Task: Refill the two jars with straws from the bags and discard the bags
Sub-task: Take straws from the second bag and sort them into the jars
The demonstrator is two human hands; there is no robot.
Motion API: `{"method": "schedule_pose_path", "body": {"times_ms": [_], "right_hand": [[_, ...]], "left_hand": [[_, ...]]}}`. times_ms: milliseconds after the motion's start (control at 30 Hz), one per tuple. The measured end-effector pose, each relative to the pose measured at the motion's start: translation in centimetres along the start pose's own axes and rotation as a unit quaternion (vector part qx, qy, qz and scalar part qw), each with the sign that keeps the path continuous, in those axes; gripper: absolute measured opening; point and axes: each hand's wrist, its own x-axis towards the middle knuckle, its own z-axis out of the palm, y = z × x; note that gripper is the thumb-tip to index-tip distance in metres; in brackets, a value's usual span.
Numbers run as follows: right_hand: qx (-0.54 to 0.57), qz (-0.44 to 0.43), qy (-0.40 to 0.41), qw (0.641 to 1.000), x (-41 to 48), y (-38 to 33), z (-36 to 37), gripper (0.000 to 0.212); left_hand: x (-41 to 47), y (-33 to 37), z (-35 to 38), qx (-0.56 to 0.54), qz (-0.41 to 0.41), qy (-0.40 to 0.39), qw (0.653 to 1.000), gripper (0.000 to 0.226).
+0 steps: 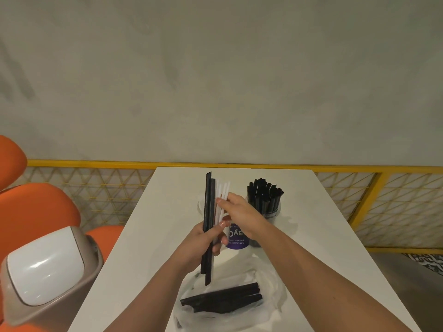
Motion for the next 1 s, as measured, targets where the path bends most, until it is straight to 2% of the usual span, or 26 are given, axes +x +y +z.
{"method": "schedule_pose_path", "body": {"times_ms": [133, 233, 433, 567, 733, 833, 900, 1000], "right_hand": [[0.012, 0.011, -0.018, 1.000, -0.1, -0.3, 0.6, 0.030], [0.049, 0.001, -0.002, 0.999, 0.0, -0.2, 0.6, 0.027], [0.182, -0.008, 0.105, 0.978, 1.3, -1.3, 0.3, 0.017], [0.240, -0.091, 0.196, 0.946, 2.2, -3.2, -1.3, 0.015], [0.213, -0.219, 0.272, 0.913, 2.8, -6.2, -2.6, 0.018], [0.182, -0.294, 0.291, 0.892, 3.3, -7.0, -2.4, 0.020], [0.132, -0.314, 0.277, 0.898, 3.8, -6.4, -1.6, 0.017], [0.072, -0.298, 0.228, 0.924, 4.5, -4.5, -0.1, 0.017]], "left_hand": [[-0.2, 0.1, -0.2, -0.014, -0.005, -0.009, 1.000, 0.029], [-0.2, 0.0, -0.4, -0.027, -0.006, -0.005, 1.000, 0.029], [0.4, -0.3, -1.4, -0.083, -0.020, 0.094, 0.992, 0.020], [1.0, -0.5, -2.4, -0.095, -0.017, 0.141, 0.985, 0.021], [1.2, -0.3, -3.1, -0.102, -0.006, 0.165, 0.981, 0.021], [1.2, -0.4, -3.1, -0.103, -0.005, 0.168, 0.980, 0.020], [1.2, -0.5, -3.1, -0.103, -0.005, 0.171, 0.980, 0.020], [1.2, -0.6, -3.2, -0.103, -0.003, 0.171, 0.980, 0.020]]}}
